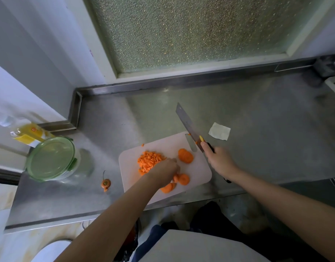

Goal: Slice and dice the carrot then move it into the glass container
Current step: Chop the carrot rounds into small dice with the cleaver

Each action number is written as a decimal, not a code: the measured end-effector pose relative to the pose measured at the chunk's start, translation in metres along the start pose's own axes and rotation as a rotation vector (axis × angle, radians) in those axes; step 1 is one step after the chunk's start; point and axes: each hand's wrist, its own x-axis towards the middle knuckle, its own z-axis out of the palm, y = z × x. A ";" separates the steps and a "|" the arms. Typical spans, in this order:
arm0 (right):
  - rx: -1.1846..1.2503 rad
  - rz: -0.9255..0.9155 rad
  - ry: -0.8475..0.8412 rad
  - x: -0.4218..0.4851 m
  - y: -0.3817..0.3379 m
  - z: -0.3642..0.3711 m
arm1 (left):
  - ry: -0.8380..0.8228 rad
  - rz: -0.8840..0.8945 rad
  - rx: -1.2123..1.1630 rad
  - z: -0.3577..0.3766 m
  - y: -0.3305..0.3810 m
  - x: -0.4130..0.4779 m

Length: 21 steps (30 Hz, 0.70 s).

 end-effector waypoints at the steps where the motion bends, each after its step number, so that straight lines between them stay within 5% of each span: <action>1: -0.001 -0.002 0.003 -0.001 -0.001 -0.001 | 0.020 0.010 -0.019 0.001 -0.002 -0.001; 7: 0.027 -0.013 0.005 -0.006 -0.008 -0.001 | 0.371 -0.057 -0.373 -0.007 -0.008 -0.014; 14: 0.088 0.008 -0.056 -0.019 -0.021 0.016 | 0.919 -0.385 -0.669 0.008 -0.043 -0.058; 21: 0.052 -0.055 -0.287 -0.040 -0.040 0.064 | 1.059 -0.671 -0.812 0.042 -0.067 -0.109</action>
